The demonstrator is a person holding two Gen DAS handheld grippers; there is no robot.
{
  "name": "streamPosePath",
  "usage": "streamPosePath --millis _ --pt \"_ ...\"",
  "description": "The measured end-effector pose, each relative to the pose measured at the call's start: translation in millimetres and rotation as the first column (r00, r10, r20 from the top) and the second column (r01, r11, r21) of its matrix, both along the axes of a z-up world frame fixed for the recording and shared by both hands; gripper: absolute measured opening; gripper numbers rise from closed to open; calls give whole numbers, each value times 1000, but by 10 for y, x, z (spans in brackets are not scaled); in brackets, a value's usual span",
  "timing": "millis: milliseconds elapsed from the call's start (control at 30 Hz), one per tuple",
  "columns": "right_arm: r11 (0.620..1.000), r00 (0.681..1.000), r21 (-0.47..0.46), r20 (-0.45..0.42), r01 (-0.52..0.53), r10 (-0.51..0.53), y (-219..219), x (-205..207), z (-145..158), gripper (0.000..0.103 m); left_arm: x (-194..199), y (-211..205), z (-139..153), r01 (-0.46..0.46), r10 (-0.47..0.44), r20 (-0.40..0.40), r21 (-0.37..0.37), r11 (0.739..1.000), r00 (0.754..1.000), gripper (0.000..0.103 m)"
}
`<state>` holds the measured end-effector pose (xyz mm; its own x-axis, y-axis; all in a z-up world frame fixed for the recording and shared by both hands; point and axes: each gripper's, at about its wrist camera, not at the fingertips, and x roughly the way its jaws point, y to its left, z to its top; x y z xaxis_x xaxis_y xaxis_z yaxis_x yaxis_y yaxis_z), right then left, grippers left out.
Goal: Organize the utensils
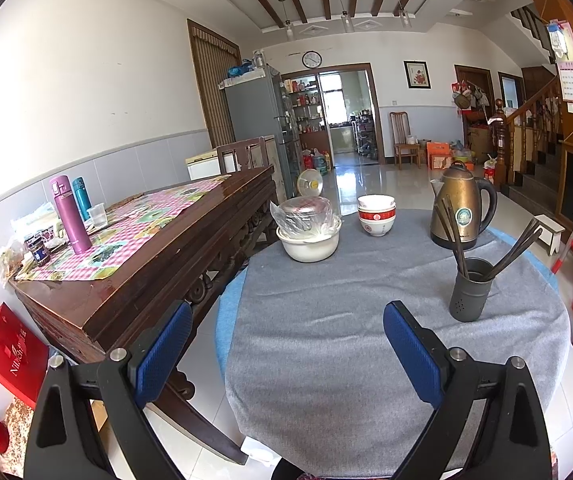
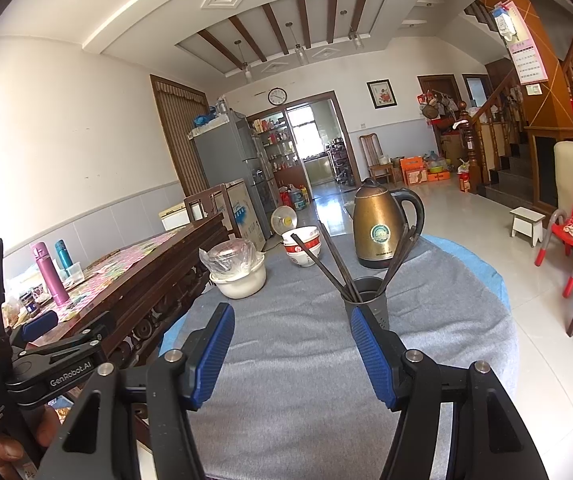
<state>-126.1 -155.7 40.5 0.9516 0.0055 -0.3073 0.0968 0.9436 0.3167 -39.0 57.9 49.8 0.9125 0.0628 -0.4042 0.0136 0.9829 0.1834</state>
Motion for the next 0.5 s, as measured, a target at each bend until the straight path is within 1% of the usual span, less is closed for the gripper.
streamPosePath --millis 500 --pt "1000 1000 -1 -3 -2 2 15 11 2 65 -4 12 0 -1 1 -6 -1 1000 1000 96"
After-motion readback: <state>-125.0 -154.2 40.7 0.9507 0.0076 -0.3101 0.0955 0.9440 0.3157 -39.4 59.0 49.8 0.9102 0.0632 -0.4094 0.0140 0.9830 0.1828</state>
